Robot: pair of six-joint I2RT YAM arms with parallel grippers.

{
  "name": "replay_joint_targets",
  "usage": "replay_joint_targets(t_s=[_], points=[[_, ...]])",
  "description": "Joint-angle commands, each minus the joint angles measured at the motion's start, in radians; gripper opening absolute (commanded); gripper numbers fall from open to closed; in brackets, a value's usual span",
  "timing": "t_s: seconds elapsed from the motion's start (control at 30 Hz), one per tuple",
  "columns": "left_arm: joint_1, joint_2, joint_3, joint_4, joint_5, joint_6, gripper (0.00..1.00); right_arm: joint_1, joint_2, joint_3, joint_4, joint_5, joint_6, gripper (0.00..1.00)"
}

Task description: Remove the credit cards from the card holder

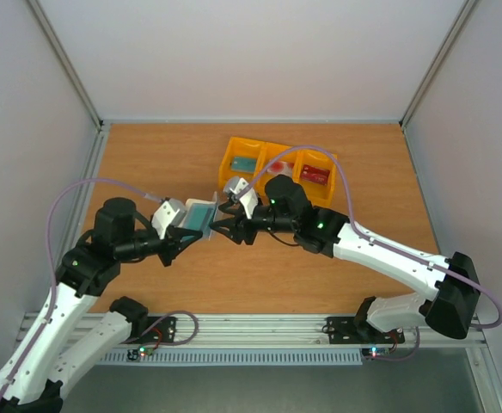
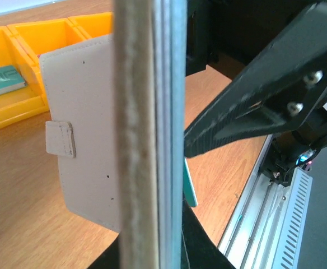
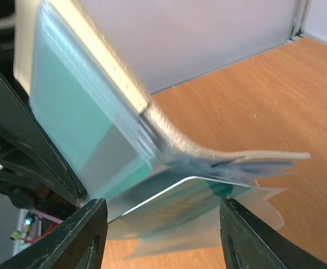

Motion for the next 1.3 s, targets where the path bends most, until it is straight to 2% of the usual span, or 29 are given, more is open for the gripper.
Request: replay_joint_targets(t_s=[0.0,0.27,0.63,0.77,1.0,1.27], points=[[-0.007,-0.011,-0.015,0.063,0.036,-0.031,0.0,-0.008,-0.027,-0.005,0.091,-0.064,0.15,0.56],[-0.007,-0.012,-0.009,0.091,0.046,-0.038,0.0,-0.008,0.023,0.012,0.038,0.09,0.289,0.49],[-0.007,-0.012,-0.019,0.102,0.032,-0.038,0.0,0.011,0.043,0.047,-0.138,0.329,0.319,0.44],[-0.007,-0.007,-0.028,0.107,0.036,-0.038,0.0,0.029,0.064,0.073,-0.14,0.328,0.313,0.4],[-0.007,-0.006,-0.035,0.094,0.008,-0.038,0.0,0.037,0.077,0.09,-0.112,0.242,0.328,0.21],[-0.007,-0.001,-0.068,0.078,-0.207,-0.012,0.0,0.035,0.044,0.061,-0.145,0.206,0.365,0.02]])
